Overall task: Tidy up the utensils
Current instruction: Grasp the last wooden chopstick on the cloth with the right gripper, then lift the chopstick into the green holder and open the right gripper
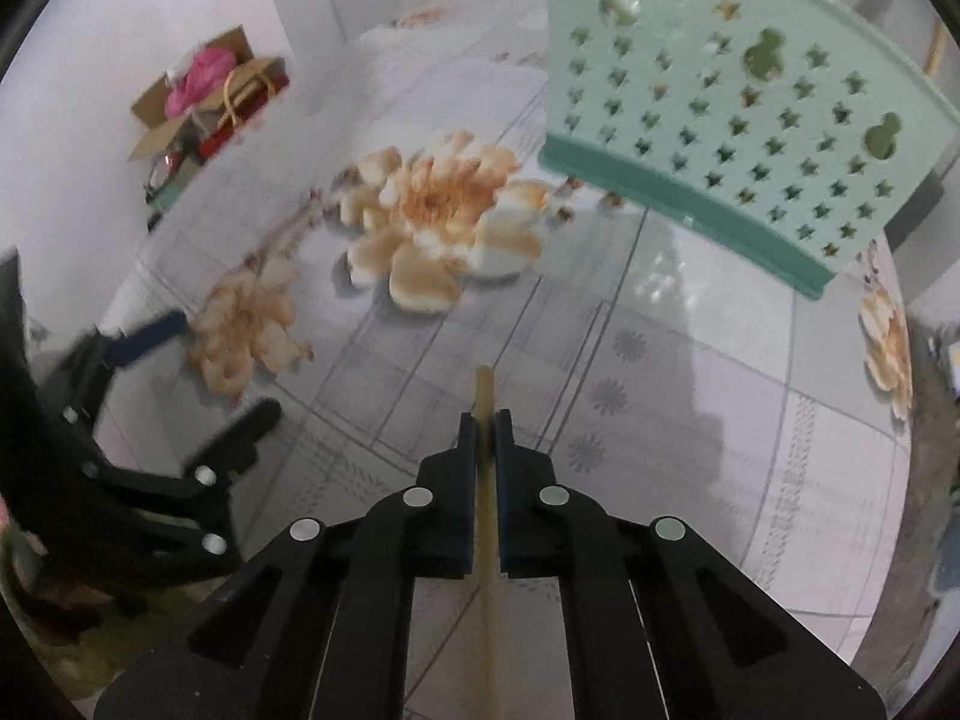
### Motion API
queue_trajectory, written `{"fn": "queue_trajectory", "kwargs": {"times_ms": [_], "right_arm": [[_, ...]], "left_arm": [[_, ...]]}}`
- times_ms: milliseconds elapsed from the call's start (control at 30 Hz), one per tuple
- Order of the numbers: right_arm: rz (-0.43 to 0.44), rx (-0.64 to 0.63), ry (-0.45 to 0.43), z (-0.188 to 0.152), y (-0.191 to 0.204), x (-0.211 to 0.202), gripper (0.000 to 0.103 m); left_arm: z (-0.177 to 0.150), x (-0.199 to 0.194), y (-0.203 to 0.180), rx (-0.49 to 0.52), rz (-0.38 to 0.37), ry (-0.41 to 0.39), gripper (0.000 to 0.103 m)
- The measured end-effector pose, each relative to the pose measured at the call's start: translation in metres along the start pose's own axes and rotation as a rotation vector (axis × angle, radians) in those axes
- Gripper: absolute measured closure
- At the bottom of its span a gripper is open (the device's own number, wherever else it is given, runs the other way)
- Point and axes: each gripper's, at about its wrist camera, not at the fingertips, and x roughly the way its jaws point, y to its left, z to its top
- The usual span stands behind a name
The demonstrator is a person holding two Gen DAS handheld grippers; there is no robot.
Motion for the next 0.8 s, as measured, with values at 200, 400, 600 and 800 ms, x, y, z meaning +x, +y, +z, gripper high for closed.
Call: {"fn": "queue_trajectory", "kwargs": {"times_ms": [200,400,600,800], "right_arm": [[0.023,0.026,-0.241,0.024,-0.016,-0.064,0.099],[-0.021,0.022,-0.527,0.055,-0.022,-0.127,0.099],[0.000,-0.009,-0.749,0.083,-0.031,-0.182,0.099],[0.014,-0.058,-0.950,0.117,-0.032,-0.223,0.099]], "left_arm": [[-0.001,-0.001,0.000,0.005,0.001,-0.018,0.006],[-0.002,-0.003,-0.001,0.004,0.008,-0.025,0.006],[-0.001,-0.002,-0.001,0.000,0.009,-0.016,0.006],[-0.001,-0.002,-0.001,-0.002,0.010,-0.013,0.006]]}}
